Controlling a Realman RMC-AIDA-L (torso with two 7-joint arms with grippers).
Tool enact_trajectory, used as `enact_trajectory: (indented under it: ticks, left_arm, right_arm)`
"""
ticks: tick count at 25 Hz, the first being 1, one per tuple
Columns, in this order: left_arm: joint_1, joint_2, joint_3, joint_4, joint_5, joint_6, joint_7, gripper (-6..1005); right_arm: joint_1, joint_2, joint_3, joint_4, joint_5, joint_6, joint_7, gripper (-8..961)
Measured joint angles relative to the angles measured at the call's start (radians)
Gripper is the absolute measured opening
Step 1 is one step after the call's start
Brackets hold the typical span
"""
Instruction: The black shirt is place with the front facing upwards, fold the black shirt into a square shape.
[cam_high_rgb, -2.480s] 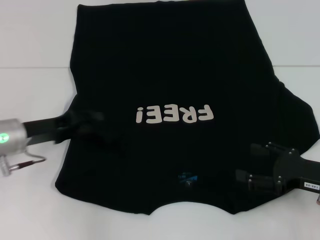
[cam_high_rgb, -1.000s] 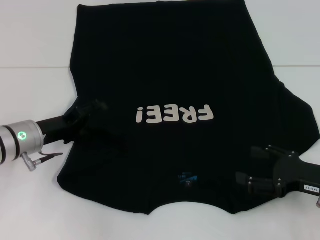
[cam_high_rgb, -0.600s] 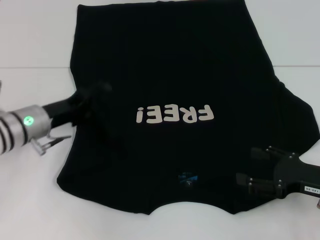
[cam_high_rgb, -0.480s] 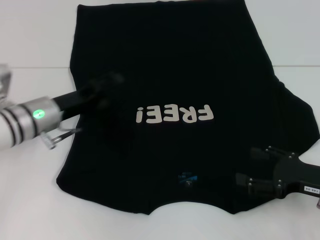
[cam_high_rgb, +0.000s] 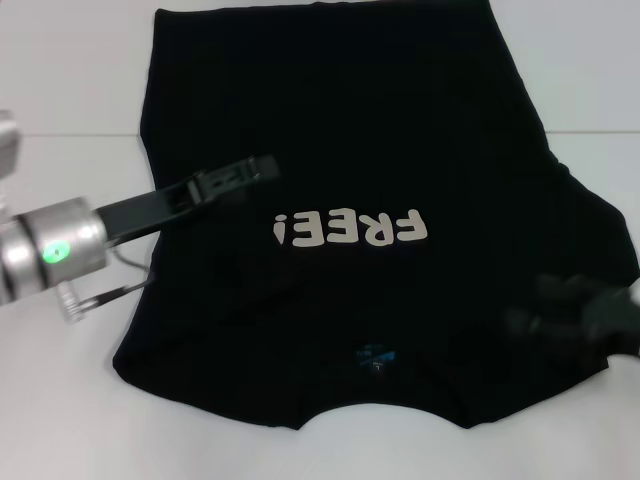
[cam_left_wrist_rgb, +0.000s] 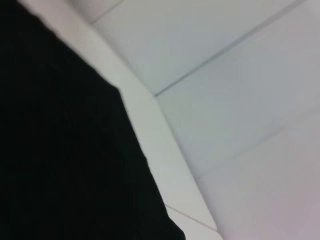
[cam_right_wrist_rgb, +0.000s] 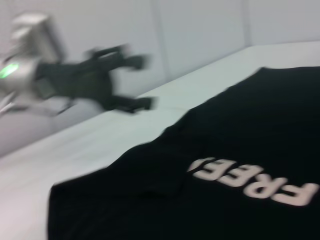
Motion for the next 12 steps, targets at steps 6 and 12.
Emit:
enact_trajectory:
  ticks: [6,12]
  left_arm:
    - [0.121,0.01,0.013,0.107,0.014,0.228,0.216,951]
    - [0.187,0.015,0.059,0.123,0.047,0.344,0.411,951]
  right_arm:
    - [0.019,-0.087,0.006,-0.115,-0.06,0.019,0.504,940]
    - [0.098,-0.17,0.003,-0.23,-0.297,0.01,1.012,941]
